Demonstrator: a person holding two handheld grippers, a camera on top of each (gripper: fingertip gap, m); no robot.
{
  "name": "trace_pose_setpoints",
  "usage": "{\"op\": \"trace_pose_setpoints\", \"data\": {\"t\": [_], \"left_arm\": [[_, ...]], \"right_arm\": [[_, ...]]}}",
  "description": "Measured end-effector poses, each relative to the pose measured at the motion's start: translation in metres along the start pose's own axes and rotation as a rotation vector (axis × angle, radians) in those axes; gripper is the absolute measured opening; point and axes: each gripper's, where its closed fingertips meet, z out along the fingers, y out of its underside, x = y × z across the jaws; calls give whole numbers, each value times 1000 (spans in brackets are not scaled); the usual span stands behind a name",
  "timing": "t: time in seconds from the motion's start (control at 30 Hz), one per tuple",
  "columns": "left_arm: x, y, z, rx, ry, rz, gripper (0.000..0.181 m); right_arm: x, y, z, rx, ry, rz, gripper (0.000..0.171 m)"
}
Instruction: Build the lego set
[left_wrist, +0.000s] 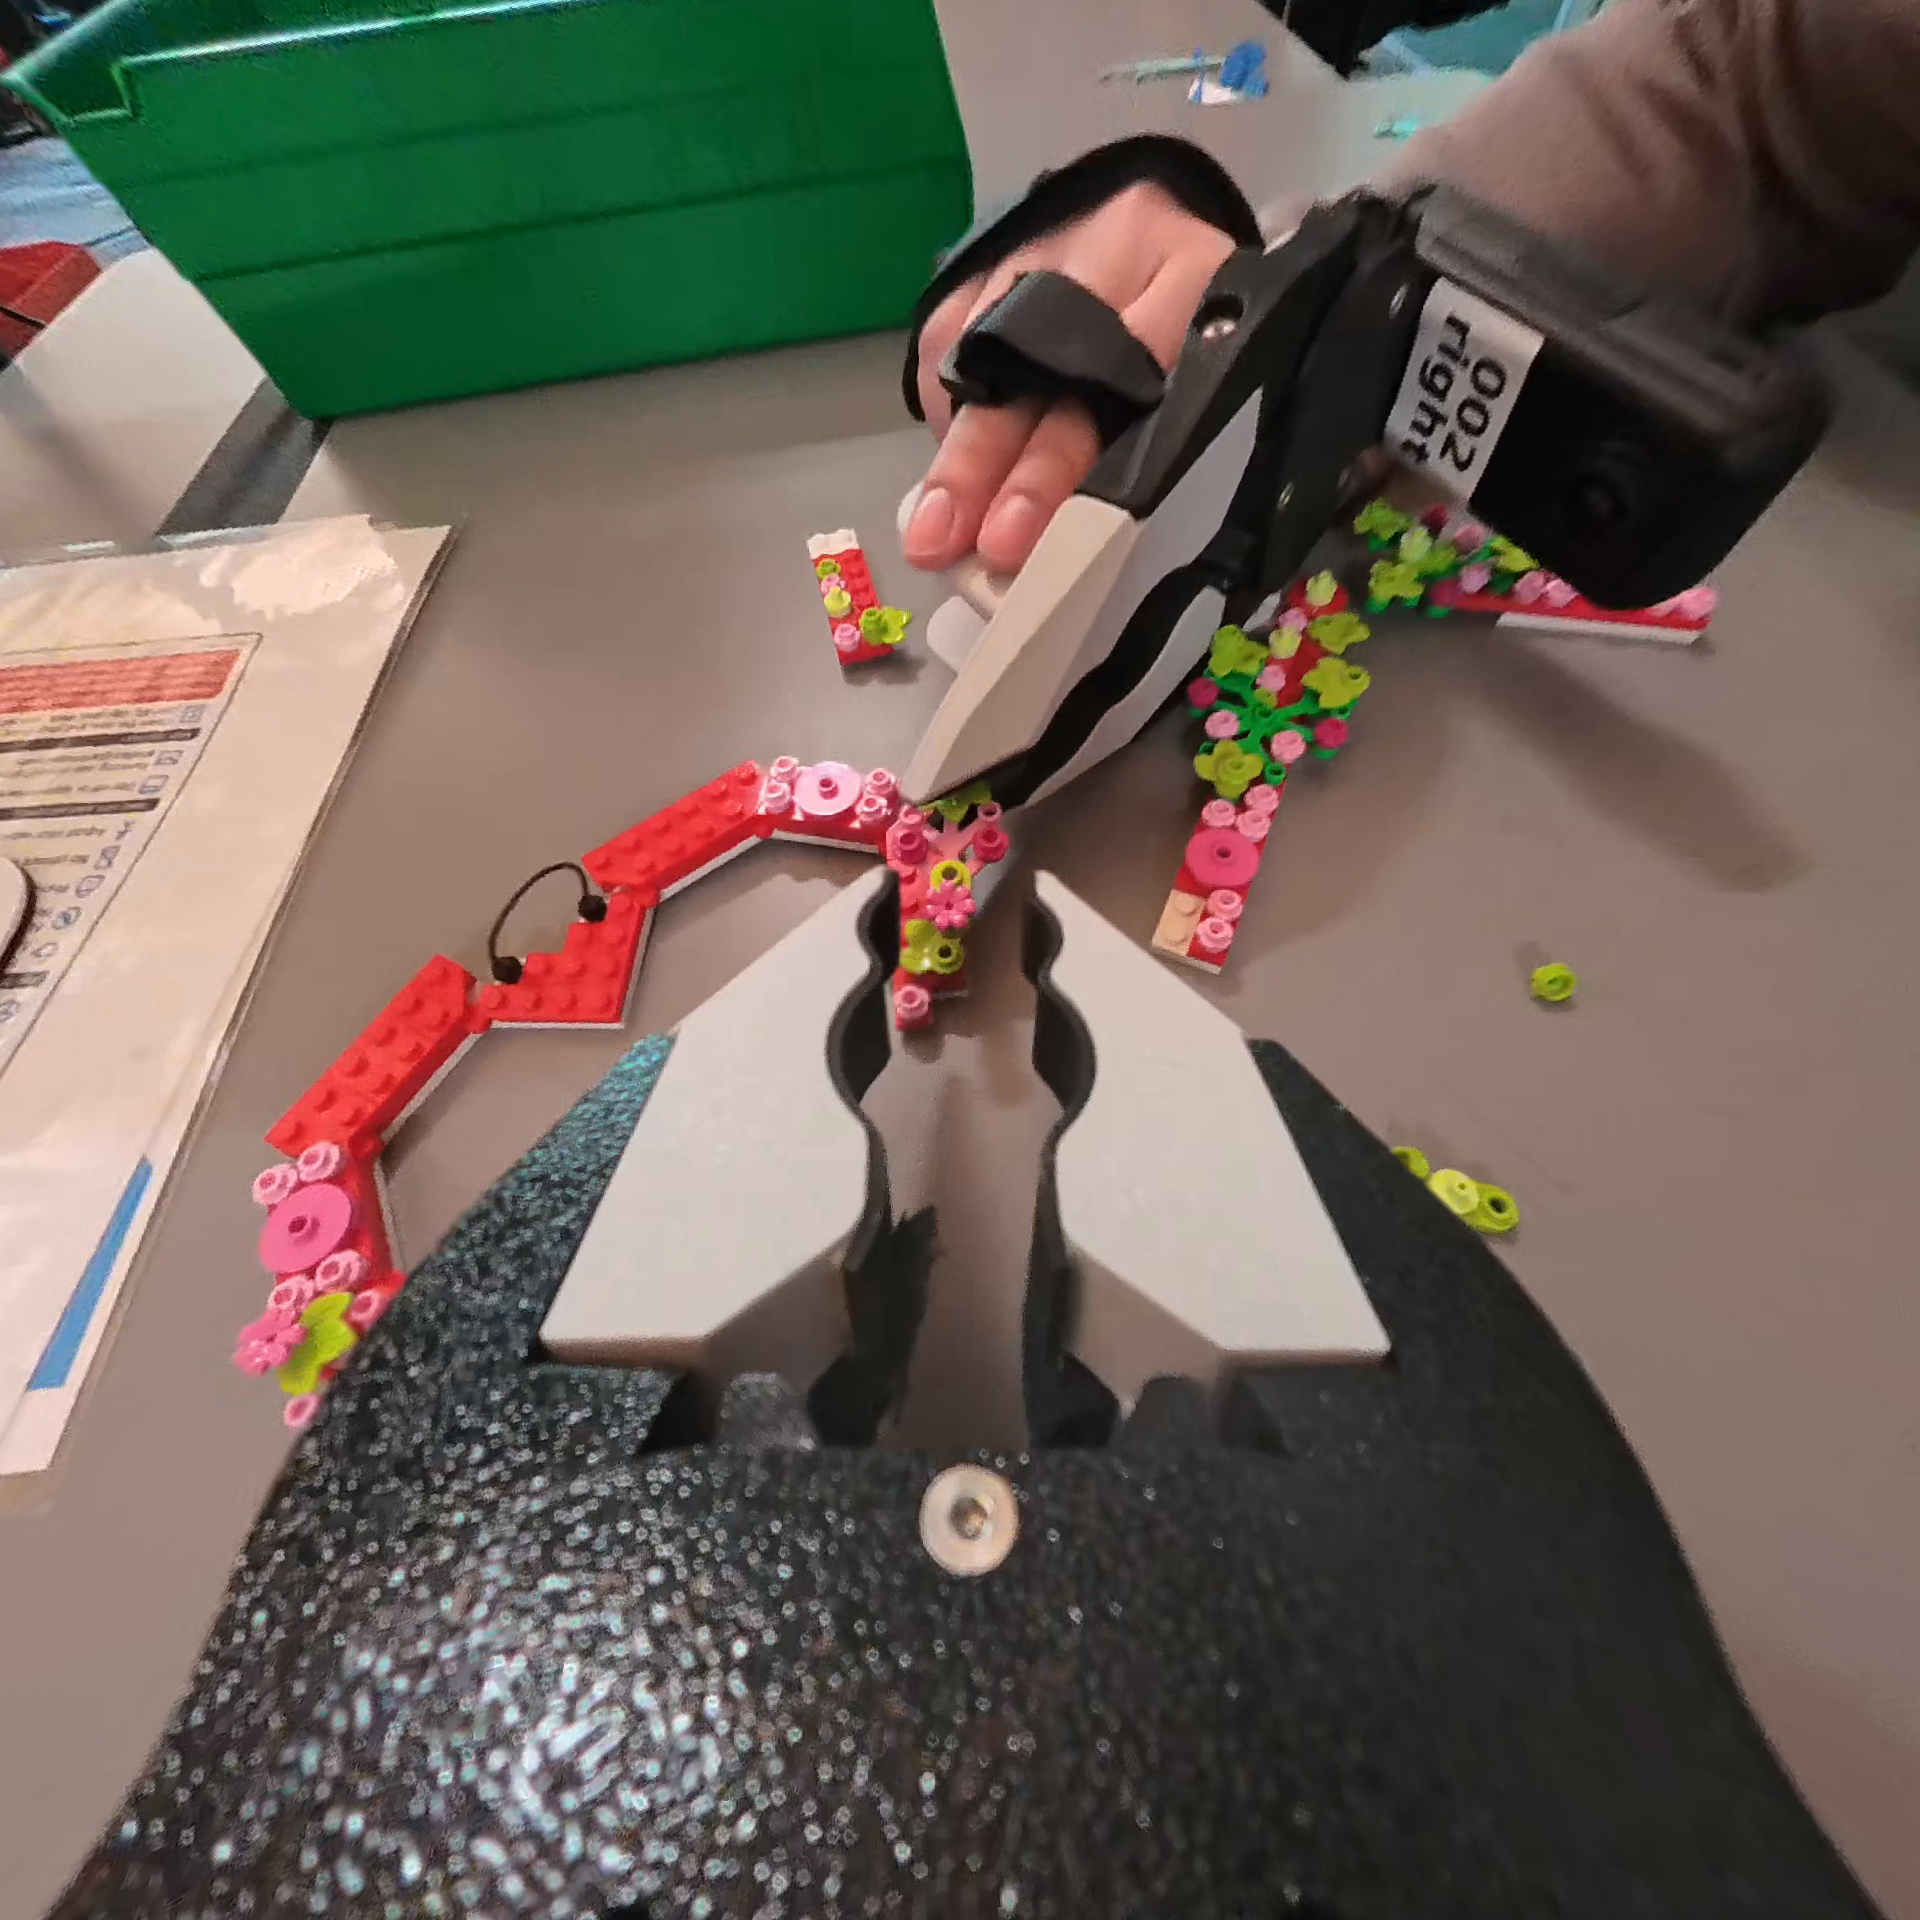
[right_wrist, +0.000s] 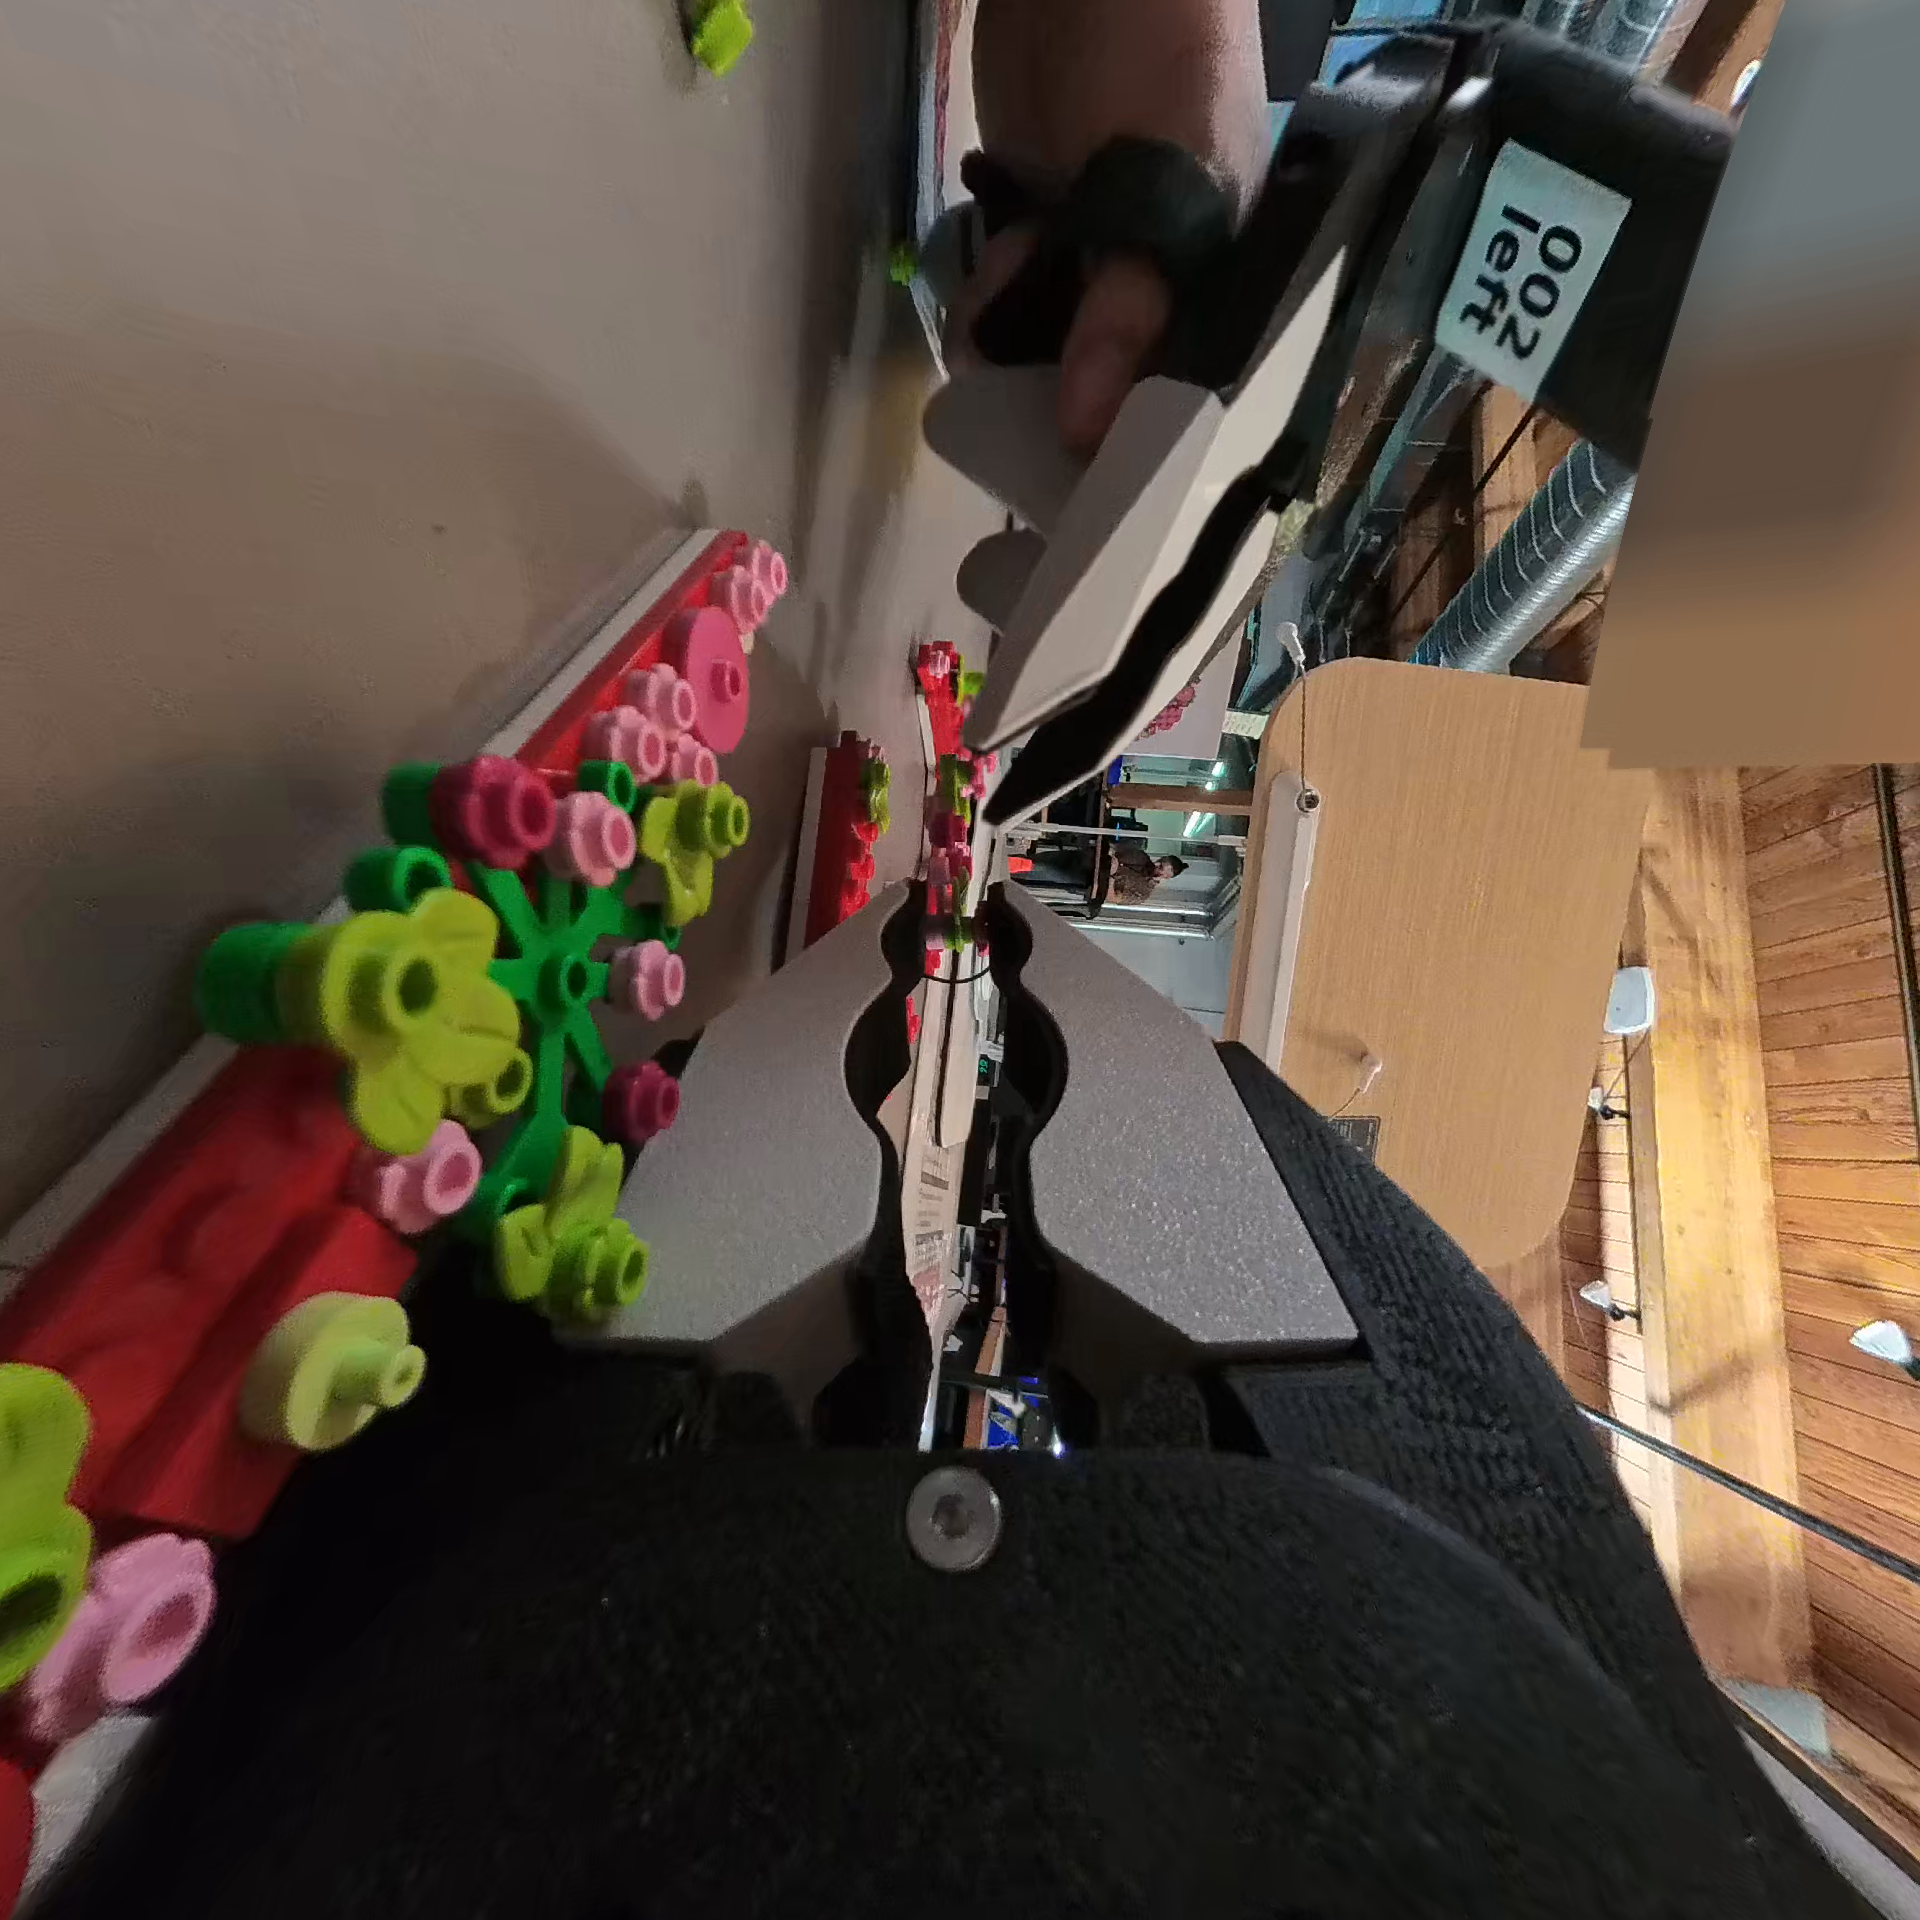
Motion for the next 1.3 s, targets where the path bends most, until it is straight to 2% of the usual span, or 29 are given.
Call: {"op": "trace_pose_setpoints", "data": {"t": [0.2,0.33,0.47,0.6,0.83,1.07,1.3], "left_arm": [[0,0,1,-2,-2,-3,12],[-2,5,3,-34,-25,22,18],[-1,6,6,-44,-14,30,8],[-2,6,6,-48,-19,30,8],[-7,9,6,-68,-55,19,8],[-11,13,7,-93,-77,2,8],[-13,9,10,-77,-56,-32,7]], "right_arm": [[1,0,0,-1,5,-1,9],[1,0,-1,2,8,1,9],[1,0,-1,6,6,8,9],[1,-1,-2,18,-1,34,10],[3,11,-10,44,-25,217,25],[18,33,-17,60,16,454,27],[25,28,-19,133,15,586,25]]}}
